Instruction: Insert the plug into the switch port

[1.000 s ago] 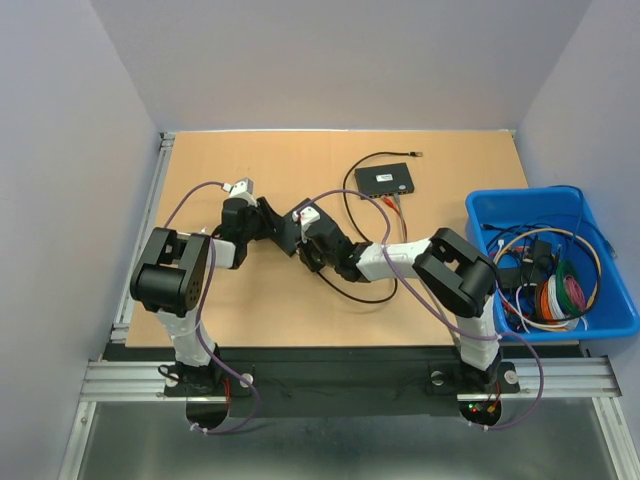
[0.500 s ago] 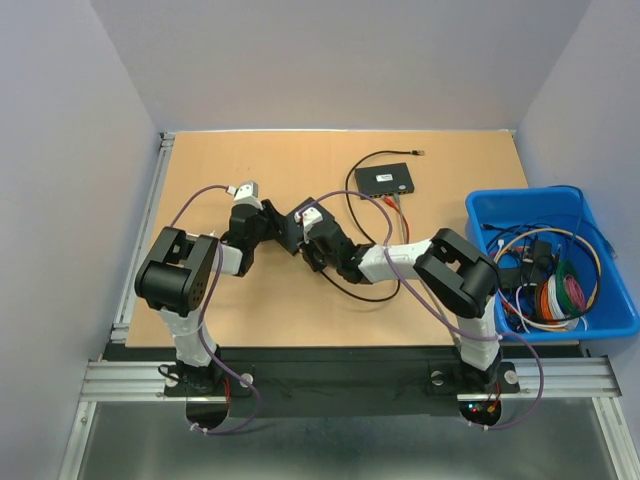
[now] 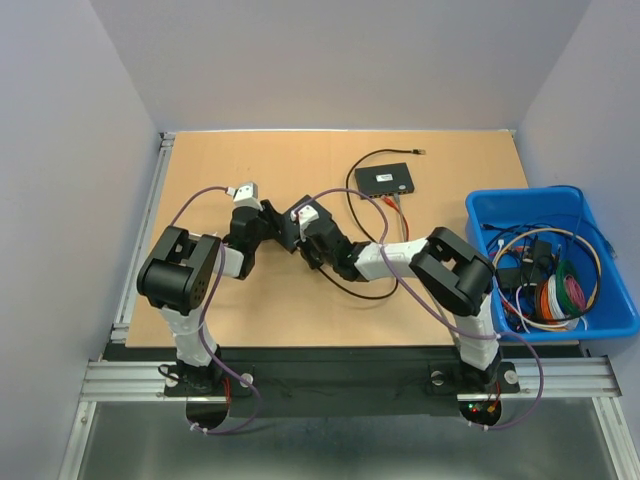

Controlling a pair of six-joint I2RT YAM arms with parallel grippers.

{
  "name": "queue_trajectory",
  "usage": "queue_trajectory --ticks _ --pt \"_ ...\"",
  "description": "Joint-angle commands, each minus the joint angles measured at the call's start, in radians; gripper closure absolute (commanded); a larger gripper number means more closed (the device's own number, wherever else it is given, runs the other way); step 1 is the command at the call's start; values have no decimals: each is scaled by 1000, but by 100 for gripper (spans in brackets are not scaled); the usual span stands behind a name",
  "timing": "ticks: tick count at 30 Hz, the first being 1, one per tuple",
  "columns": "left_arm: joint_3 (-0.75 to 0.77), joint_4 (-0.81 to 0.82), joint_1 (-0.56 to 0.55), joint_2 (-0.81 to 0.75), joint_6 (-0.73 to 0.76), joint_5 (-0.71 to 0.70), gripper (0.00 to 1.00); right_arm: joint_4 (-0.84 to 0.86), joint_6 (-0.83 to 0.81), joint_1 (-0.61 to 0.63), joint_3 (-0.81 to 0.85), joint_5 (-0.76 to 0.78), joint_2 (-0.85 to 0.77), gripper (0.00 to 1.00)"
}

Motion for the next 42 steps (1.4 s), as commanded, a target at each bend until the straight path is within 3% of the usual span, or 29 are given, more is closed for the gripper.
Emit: queue_trajectory --ticks 1,8,15,18,19,20,23,32,42 --pt "-32 -108 -101 24 -47 243 50 325 -9 2 187 -22 66 100" --pt "-22 -109 -102 35 -39 256 50 342 40 4 319 -85 146 100" --pt "-12 -119 -98 43 -36 266 49 342 49 4 215 -77 98 99" --pt "1 -128 -96 44 -37 268 46 345 51 5 131 -65 55 84" --pt "7 -142 -95 44 -34 269 46 346 51 5 112 -64 46 68" --pt "13 -149 -95 46 -34 266 45 346 51 5 97 -61 36 61" --pt "37 -178 -89 37 -34 250 42 346 49 5 33 -41 -1 47" --pt "195 -426 -79 -69 5 145 35 346 51 16 -122 -25 -158 31" --pt "312 -651 -35 -169 4 -6 26 317 67 24 -254 16 -359 22"
